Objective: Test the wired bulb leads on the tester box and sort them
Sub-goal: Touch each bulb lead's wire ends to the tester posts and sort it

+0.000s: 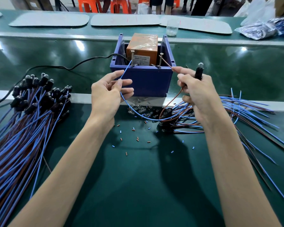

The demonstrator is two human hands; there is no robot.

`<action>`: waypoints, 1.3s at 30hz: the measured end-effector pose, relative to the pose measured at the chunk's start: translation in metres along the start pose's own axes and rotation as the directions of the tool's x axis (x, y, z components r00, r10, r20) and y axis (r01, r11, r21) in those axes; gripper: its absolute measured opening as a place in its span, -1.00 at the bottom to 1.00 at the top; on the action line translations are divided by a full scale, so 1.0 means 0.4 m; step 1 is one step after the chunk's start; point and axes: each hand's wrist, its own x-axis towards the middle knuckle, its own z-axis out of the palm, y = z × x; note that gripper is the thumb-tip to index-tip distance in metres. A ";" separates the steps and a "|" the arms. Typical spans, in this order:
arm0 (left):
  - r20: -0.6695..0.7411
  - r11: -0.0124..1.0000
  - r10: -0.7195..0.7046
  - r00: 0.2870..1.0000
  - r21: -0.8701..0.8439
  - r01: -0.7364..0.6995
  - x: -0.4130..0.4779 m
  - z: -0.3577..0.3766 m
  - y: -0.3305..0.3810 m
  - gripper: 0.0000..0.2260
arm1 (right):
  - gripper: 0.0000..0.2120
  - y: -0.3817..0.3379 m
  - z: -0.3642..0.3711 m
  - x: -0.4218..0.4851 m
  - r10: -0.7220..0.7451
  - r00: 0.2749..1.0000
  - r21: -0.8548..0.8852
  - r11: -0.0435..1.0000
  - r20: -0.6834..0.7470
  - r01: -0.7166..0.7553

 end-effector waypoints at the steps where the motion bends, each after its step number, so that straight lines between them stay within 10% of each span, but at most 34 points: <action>1: -0.002 1.000 0.002 1.000 0.005 -0.002 0.000 0.000 0.000 -0.78 | -0.72 0.001 -0.002 0.000 -0.002 1.000 -0.002 1.000 -0.004 0.002; 39: -0.025 0.999 -0.011 1.000 0.040 0.012 0.002 0.001 -0.006 -0.74 | -0.80 0.011 -0.019 0.010 -0.027 0.998 -0.012 1.000 -0.061 0.027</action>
